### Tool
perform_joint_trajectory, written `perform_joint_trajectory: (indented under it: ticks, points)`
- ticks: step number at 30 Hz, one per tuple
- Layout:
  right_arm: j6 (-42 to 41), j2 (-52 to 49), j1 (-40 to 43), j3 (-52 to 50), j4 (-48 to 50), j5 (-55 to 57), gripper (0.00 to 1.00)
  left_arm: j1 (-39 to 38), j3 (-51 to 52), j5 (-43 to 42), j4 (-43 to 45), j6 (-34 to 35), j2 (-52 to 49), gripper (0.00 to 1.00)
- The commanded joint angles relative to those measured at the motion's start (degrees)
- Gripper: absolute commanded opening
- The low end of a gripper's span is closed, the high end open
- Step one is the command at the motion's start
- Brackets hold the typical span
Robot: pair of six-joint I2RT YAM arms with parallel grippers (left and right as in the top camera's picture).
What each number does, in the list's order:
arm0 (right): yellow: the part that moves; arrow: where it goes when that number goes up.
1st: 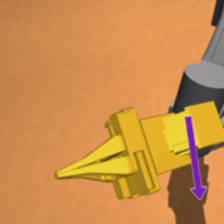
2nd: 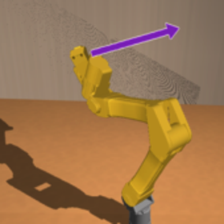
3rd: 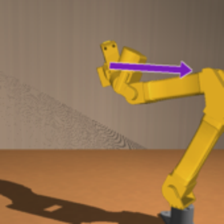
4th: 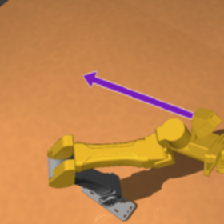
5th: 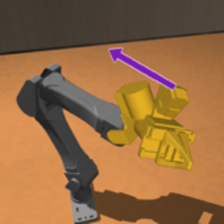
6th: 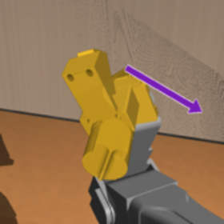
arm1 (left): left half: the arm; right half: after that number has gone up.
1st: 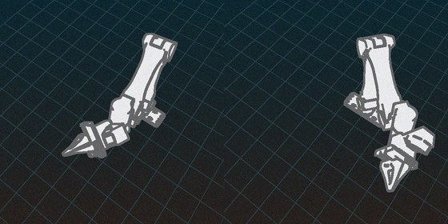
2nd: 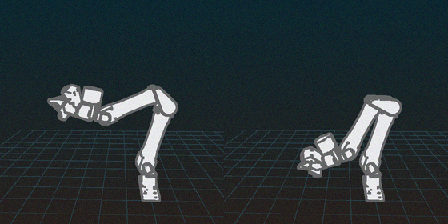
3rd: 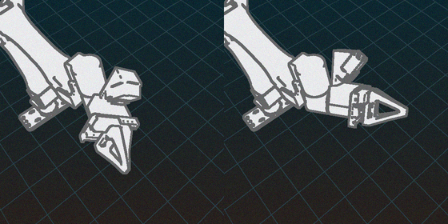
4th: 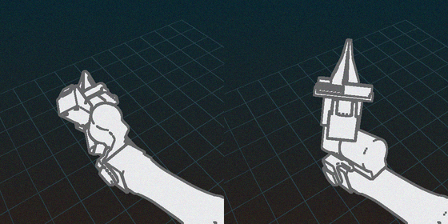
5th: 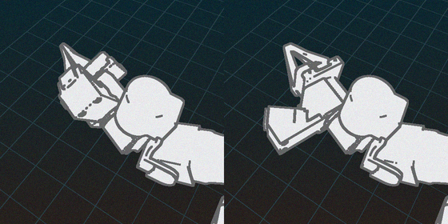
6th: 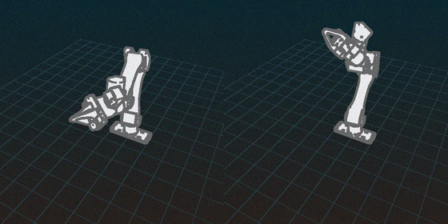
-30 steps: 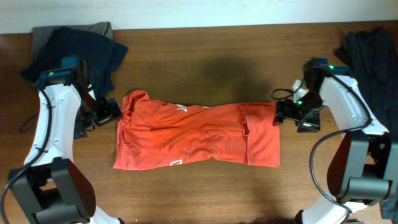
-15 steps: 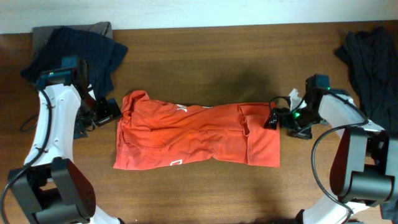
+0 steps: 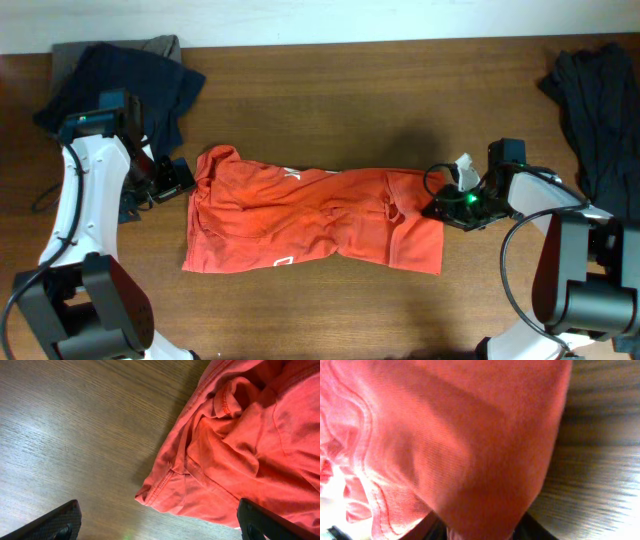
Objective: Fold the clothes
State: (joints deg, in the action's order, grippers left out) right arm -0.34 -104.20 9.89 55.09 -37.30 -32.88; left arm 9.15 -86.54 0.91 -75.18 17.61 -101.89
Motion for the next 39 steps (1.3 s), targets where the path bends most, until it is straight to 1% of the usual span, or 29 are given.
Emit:
perform_joint_trajectory:
  ticks: [1,3,5,6,8,12,14,18,20,21,26,29,35,39]
  points:
    - [-3.6,-1.6,0.3,-0.2,-0.7,3.0,0.20,0.3,0.3,0.4,-0.1,-0.5,-0.3,0.99]
    - [-3.6,-1.6,0.8,1.4,-2.1,3.7,0.15,0.3,0.3,0.4,-0.1,-0.5,-0.3,0.99]
    - [-3.6,-1.6,1.9,5.4,-6.7,6.7,0.07,0.3,0.3,0.4,-0.1,-0.5,-0.3,0.99]
    - [-3.6,-1.6,2.3,7.2,-8.7,8.2,0.06,0.3,0.3,0.4,-0.1,-0.5,-0.3,0.99]
    - [-3.6,-1.6,3.2,11.5,-13.5,11.7,0.04,0.3,0.3,0.4,-0.1,-0.5,-0.3,0.99]
    - [-3.7,-1.6,3.5,19.4,-22.5,20.0,0.04,0.3,0.3,0.4,0.0,-0.5,-0.3,0.99]
    - [-6.1,-1.5,3.2,22.6,-26.3,24.9,0.04,0.3,0.3,0.4,0.0,-0.5,-0.3,0.99]
    - [-7.2,-1.5,0.9,26.9,-31.1,28.4,0.04,0.3,0.3,0.4,0.1,-0.5,-0.3,0.99]
    - [-7.3,-1.5,-1.4,27.1,-31.5,30.3,0.04,0.3,0.3,0.4,0.1,-0.5,-0.3,0.99]
    - [-8.0,-1.5,-4.4,27.0,-31.3,32.5,0.04,0.3,0.3,0.4,0.1,-0.5,-0.3,0.99]
    - [-11.2,-1.5,-11.5,27.0,-30.9,38.9,0.06,0.3,0.3,0.4,0.0,-0.5,-0.3,0.99]
    - [-12.5,-1.5,-15.0,27.0,-30.8,39.4,0.10,0.3,0.3,0.4,0.1,-0.5,-0.3,0.99]
    - [-13.9,-1.7,-21.3,27.0,-30.4,39.4,0.10,0.3,0.3,0.4,0.0,-0.5,-0.3,0.99]
    - [-17.2,-1.7,-25.0,27.0,-29.4,39.3,0.11,0.3,0.3,0.4,-0.1,-0.5,-0.3,0.99]
